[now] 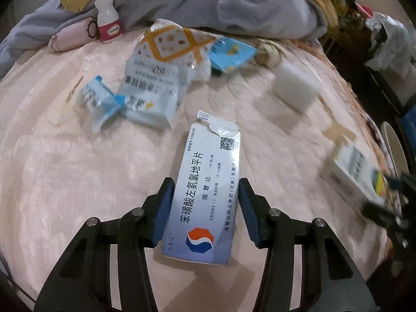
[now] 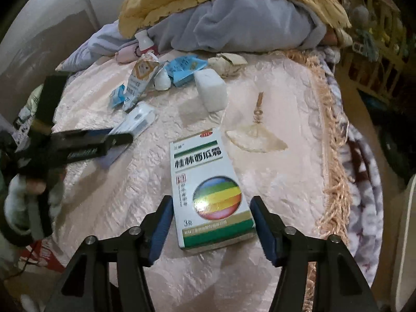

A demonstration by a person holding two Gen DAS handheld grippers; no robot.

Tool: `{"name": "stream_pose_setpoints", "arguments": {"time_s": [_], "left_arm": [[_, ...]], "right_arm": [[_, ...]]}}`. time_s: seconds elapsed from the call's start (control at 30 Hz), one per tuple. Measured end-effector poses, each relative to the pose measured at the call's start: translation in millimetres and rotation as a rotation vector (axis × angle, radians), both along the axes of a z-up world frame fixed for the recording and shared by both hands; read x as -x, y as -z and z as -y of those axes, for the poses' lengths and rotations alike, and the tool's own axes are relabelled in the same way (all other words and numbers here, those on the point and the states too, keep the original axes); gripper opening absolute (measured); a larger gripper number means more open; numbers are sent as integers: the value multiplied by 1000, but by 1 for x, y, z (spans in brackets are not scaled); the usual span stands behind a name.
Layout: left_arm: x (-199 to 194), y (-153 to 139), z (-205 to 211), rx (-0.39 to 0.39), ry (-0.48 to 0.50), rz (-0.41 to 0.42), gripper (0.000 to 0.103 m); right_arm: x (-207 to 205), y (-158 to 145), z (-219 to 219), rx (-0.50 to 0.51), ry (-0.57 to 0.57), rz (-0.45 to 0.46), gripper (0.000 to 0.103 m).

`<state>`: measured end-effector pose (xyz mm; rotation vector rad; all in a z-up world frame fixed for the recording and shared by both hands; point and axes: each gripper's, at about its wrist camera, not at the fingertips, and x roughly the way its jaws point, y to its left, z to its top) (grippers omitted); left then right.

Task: Collect trash
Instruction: 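Grasp the white-blue medicine box with the left tool while the right tool grasps the green-white medicine box, then carry both medicine boxes to the white bucket and open both tools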

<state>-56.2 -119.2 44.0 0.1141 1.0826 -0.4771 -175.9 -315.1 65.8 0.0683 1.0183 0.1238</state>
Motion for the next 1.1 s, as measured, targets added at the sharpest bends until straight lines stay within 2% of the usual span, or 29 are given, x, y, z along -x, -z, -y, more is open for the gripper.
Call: {"name": "stream_pose_setpoints", "arguments": {"time_s": [0.07,0.17,0.27,0.3,0.33,0.5,0.67,1.1], "left_arm": [[12,-1,-2,6,-3,-3,48],[25,0,-4,5,-23,-3,49],[31,0,-2,-14,-33,11,49],[31,2,-2,-23,-30,13,49],[32,3,-1,-30,-30,20,49],[37,-2,1,-11,-21,26,48],[50,-18,10,1,0,67,47],[75,-58,46,25,75,154,47]], "right_arm": [[-7,2,-10,29,-17,9,69],[-21,10,-26,100,-41,4,69],[-21,14,-30,116,-50,15,67],[-17,14,-29,115,-47,22,55],[-14,14,-27,110,-40,26,51],[4,5,-18,57,-15,60,51],[25,-12,-14,-7,7,113,49],[68,-36,4,-33,54,184,49]]}}
